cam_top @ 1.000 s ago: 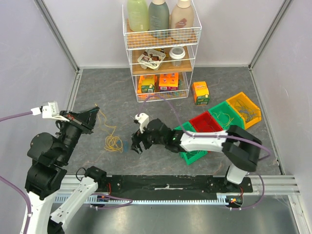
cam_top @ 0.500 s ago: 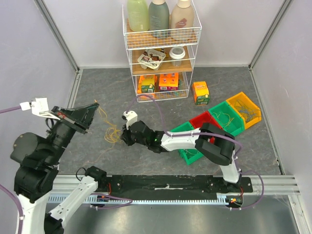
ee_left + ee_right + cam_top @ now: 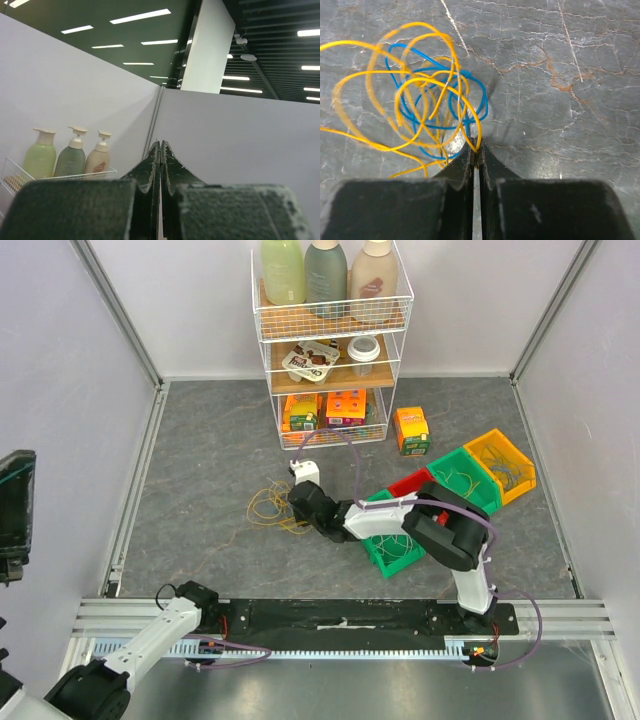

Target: Untangle the cables

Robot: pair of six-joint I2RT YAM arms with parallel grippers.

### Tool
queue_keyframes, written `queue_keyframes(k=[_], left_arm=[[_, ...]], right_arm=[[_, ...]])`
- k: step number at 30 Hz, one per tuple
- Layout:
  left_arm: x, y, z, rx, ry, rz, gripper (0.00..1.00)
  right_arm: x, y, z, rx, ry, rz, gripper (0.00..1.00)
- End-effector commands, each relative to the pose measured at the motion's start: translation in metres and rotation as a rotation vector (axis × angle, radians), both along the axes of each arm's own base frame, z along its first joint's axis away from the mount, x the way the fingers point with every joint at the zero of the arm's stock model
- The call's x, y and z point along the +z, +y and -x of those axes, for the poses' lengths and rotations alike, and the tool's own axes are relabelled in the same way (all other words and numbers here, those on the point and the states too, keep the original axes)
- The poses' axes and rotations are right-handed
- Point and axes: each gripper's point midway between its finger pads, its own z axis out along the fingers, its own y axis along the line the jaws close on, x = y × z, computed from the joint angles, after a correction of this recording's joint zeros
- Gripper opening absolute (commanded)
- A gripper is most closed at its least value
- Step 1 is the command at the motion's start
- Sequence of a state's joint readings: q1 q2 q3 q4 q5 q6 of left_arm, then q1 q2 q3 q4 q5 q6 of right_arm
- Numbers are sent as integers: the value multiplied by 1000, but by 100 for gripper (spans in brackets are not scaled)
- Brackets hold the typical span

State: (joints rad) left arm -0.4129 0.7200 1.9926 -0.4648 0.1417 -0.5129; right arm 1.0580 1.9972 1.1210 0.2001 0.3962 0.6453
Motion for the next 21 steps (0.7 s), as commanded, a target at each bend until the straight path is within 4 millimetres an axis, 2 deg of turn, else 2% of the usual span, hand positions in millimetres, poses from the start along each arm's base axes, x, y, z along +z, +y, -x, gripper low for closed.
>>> queue_keyframes(k=[1,2,3,5,6,8,11,14,17,21], left_arm=[[-62,-50,-92,-58,279,-122,6],[-87,-58,-109,-61,355,-149,10],[-128,-66,-134,-50,472,-184,16],[-195,-69,-165,-3,665,-201,35],[-229,-70,-175,14,749,-207,44],[-281,-77,-186,8,846,-262,53],[-346,-82,-194,8,965,-336,71],[-392,-85,-201,15,1054,-388,75],[-418,-96,-199,-49,1086,-452,75],[-453,-94,-197,-43,1122,-479,73]], right_arm=[[64,8,5,79,-84,-90,0],[74,5,5,86,-88,-112,0],[85,9,11,133,-73,-155,0],[99,9,16,194,-48,-214,0],[106,10,21,233,-38,-236,0],[118,11,27,289,-18,-268,0],[135,15,39,380,-9,-302,0],[155,15,47,431,-15,-330,0],[175,9,47,448,-19,-374,0],[192,4,52,496,-4,-423,0]])
